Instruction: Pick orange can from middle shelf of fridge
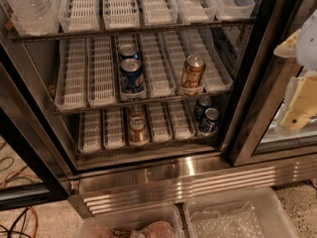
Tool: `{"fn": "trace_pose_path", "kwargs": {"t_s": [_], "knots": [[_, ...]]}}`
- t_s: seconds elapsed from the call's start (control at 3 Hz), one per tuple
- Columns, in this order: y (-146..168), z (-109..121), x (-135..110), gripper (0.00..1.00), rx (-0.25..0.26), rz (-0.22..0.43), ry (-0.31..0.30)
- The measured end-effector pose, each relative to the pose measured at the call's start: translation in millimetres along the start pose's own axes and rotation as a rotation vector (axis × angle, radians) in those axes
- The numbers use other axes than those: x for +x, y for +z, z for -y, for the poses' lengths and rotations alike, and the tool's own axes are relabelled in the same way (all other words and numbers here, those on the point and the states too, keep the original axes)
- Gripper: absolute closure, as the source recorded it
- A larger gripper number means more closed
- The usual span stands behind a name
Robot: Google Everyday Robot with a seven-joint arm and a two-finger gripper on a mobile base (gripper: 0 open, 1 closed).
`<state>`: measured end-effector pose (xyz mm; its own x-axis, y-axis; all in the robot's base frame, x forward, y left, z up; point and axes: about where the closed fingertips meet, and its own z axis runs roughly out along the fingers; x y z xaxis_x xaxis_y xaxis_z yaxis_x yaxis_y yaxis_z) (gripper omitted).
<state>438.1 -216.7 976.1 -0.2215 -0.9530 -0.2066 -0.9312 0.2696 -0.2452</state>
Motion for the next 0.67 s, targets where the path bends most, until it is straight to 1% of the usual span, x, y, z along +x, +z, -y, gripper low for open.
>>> {"fn": "trace_pose_path", "kwargs": {"t_s": [0.33, 0.67], "knots": [[0.0, 0.0, 0.0, 0.00, 0.000, 0.000, 0.000], [8.3, -0.9, -1.1, 0.00, -0.010, 0.024, 0.018]]}}
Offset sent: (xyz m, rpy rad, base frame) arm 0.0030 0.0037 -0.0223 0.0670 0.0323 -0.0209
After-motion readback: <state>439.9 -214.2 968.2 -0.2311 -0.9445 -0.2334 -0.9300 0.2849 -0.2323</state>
